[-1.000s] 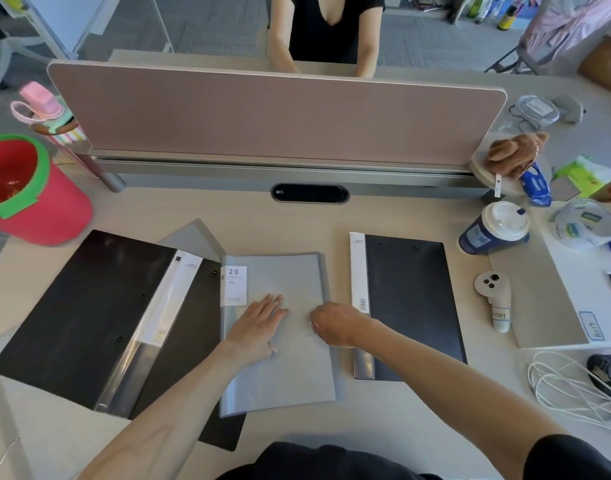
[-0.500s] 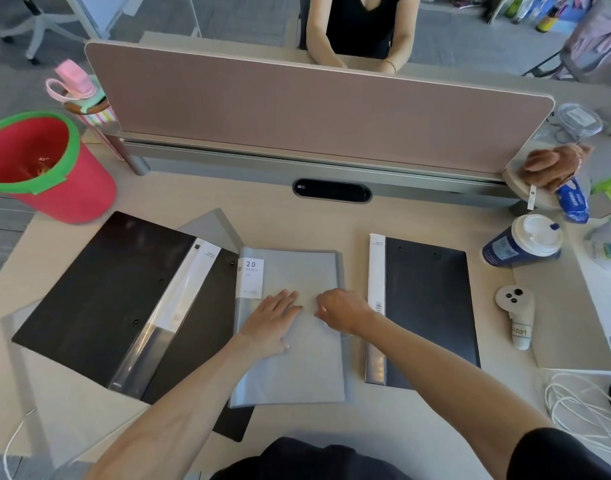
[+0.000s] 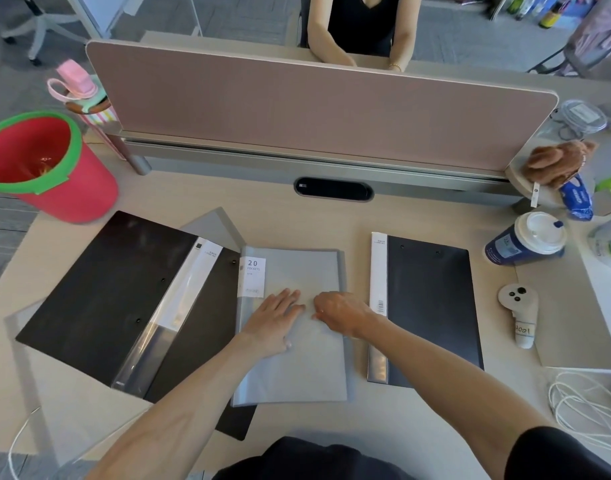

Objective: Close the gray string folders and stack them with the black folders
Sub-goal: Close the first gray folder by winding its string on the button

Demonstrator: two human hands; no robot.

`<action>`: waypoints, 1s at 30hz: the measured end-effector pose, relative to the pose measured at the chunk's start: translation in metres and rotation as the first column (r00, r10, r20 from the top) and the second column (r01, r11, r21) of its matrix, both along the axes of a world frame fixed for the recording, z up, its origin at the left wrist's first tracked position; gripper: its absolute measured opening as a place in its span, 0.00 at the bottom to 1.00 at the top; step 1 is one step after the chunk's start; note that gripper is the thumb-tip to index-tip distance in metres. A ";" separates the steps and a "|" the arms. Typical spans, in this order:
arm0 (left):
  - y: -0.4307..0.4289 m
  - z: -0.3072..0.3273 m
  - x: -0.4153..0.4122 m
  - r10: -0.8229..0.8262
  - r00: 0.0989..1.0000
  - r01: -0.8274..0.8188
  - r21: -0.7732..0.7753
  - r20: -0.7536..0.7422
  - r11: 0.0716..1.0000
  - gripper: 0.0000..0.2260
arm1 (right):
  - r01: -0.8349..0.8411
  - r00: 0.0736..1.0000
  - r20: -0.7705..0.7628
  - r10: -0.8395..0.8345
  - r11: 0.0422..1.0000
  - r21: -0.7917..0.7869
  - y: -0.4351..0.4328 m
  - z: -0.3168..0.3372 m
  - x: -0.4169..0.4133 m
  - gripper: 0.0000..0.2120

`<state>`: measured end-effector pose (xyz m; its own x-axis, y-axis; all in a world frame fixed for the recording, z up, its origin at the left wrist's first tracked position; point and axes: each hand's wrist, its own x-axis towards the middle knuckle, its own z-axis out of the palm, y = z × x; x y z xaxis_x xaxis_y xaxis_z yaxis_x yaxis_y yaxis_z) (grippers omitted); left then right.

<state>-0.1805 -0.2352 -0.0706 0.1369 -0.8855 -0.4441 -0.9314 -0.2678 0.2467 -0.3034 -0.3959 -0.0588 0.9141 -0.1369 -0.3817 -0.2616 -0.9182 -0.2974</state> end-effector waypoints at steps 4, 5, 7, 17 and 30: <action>0.001 -0.003 0.002 -0.013 1.000 0.013 -0.024 0.013 1.000 0.36 | -0.010 0.998 0.062 0.014 0.998 -0.064 0.000 -0.003 0.004 0.13; 0.001 -0.004 0.003 -0.015 1.000 0.016 -0.027 0.013 1.000 0.36 | -0.014 0.996 0.089 0.021 0.997 -0.082 0.000 -0.005 0.004 0.13; 0.001 -0.007 0.003 -0.016 1.000 0.017 -0.037 0.017 0.999 0.37 | -0.035 0.992 0.118 0.052 0.989 -0.143 0.000 -0.007 0.004 0.11; 0.001 -0.007 0.008 -0.029 0.999 0.029 -0.029 0.019 0.999 0.35 | -0.175 0.957 0.184 0.226 0.950 -0.257 -0.028 -0.005 -0.025 0.08; -0.001 -0.003 0.003 -0.021 0.998 0.022 -0.022 0.053 1.000 0.35 | -0.369 0.930 -0.075 0.361 0.902 -0.223 -0.031 -0.003 -0.025 0.13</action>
